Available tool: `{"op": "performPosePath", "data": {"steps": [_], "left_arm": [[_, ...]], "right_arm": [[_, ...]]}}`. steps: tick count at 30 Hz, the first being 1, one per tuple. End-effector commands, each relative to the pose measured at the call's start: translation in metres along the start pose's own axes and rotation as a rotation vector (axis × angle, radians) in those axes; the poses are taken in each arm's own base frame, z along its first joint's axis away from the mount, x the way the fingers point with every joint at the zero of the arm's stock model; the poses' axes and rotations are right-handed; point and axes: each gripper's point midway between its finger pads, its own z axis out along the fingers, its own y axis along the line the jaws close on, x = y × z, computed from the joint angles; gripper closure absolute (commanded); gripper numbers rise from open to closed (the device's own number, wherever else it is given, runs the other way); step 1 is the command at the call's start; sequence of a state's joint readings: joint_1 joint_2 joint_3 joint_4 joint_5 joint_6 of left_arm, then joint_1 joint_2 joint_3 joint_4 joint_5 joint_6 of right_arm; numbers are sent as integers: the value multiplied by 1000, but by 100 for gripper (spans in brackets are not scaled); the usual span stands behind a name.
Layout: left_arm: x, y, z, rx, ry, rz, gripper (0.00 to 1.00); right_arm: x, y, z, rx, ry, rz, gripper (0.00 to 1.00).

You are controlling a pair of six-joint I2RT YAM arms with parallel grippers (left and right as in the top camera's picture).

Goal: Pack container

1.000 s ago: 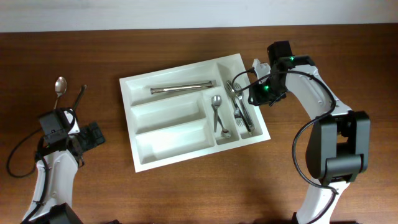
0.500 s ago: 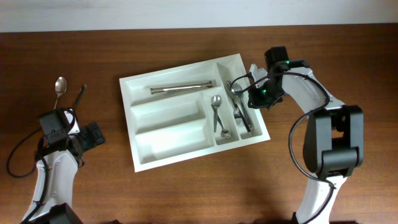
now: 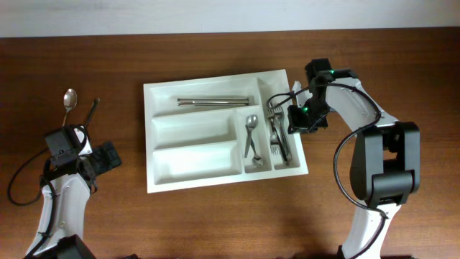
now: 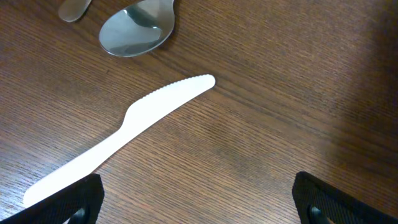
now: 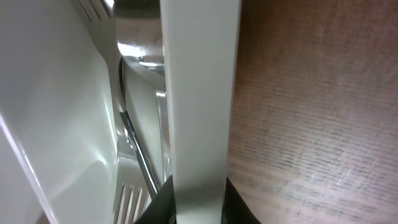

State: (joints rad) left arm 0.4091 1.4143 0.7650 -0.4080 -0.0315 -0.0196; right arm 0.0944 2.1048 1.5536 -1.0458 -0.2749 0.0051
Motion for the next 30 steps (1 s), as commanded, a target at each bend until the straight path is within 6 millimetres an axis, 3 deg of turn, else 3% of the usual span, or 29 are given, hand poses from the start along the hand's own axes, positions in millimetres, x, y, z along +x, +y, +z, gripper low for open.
{"op": "performPosePath", "data": {"steps": [1, 14, 16, 18, 24, 27, 30], "left_arm": [[-7, 2, -2, -5, -12, 8, 1], [-7, 2, -2, -5, -12, 8, 1], [-7, 2, -2, -5, -12, 8, 1], [-7, 2, -2, -5, -12, 8, 1], [-7, 2, -2, -5, -12, 8, 1], [-7, 2, -2, -5, -12, 8, 1], [-7, 2, -2, -5, -12, 8, 1]], "right_arm": [[12, -22, 3, 131, 40, 115, 85], [7, -55, -5, 235, 2, 206, 84], [7, -58, -5, 234, 3, 191, 65], [6, -59, -6, 233, 2, 151, 53], [-15, -44, -21, 169, -102, 71, 38], [-26, -21, -40, 69, -178, -13, 24], [-35, -7, -69, 38, -259, -55, 22]]}}
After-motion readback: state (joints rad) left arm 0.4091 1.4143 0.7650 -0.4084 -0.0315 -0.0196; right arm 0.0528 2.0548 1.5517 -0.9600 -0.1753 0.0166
